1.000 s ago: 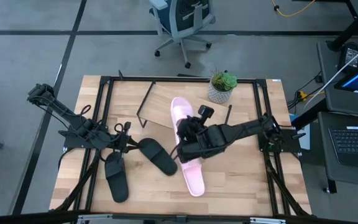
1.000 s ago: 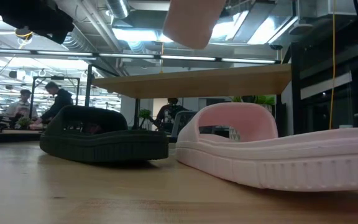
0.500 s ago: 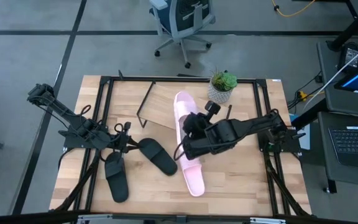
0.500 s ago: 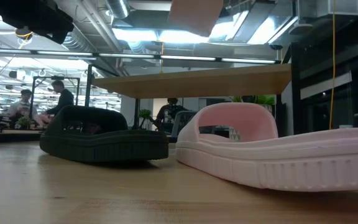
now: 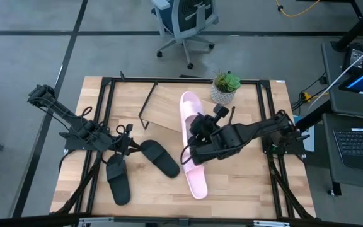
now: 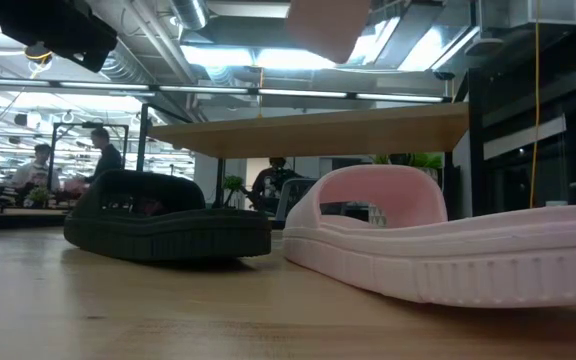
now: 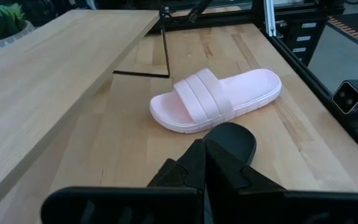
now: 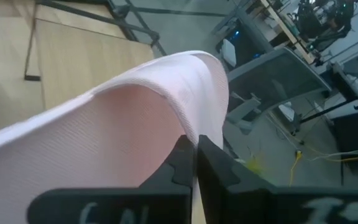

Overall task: Pick and place slides into the shelf
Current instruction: Put the right pink slide on the shelf

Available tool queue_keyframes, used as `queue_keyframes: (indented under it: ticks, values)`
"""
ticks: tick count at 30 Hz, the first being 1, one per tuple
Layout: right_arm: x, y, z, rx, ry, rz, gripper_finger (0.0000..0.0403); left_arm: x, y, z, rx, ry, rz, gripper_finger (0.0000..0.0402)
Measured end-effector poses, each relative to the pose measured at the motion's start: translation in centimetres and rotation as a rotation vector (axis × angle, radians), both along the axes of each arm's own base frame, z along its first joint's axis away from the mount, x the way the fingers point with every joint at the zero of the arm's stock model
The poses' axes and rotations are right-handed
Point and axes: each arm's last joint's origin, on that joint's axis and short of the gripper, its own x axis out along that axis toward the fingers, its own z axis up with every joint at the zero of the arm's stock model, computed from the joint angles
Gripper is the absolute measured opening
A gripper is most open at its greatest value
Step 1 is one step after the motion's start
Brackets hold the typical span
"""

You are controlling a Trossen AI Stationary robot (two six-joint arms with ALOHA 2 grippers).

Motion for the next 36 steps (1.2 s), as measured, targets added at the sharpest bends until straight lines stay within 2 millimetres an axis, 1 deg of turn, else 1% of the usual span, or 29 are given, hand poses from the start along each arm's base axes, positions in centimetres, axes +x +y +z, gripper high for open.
queue_keyframes:
  ticks: [3,8,11,14,17,24,27,30,36]
  values:
    - [-1.6,0.0,0.0,0.027,-0.031,-0.016,0.0008,0.0,0.0,0.0,0.002,0.0,-0.001,0.0]
    - [-5.2,0.7,-0.9,0.051,-0.111,-0.031,0.0008,0.0,0.0,0.0,0.027,-0.001,-0.011,0.0]
    - [-6.5,0.8,-1.2,0.085,-0.152,-0.03,0.0008,0.0,0.0,0.0,0.025,-0.006,-0.011,0.0]
    - [-7.2,0.6,-1.1,0.119,-0.179,-0.048,0.0008,0.0,0.0,0.0,0.024,-0.006,-0.01,0.0]
    - [-7.0,-0.1,-1.3,0.106,-0.157,-0.078,0.0008,0.0,0.0,0.1,0.019,-0.007,-0.008,0.0]
    - [-5.0,-2.6,-3.0,0.121,-0.033,-0.162,0.0008,0.0,0.0,0.1,0.016,-0.009,-0.001,0.0]
    - [-4.6,-3.4,-3.3,0.137,0.012,-0.178,0.0008,0.0,0.0,0.1,0.016,-0.009,-0.001,0.0]
    - [-4.5,-3.8,-3.5,0.175,0.054,-0.18,0.0008,0.0,0.0,0.1,0.016,-0.009,0.0,0.0]
    - [-4.5,-3.8,-3.6,0.2,0.113,-0.15,0.0008,0.0,0.0,0.1,0.017,-0.009,0.0,0.0]
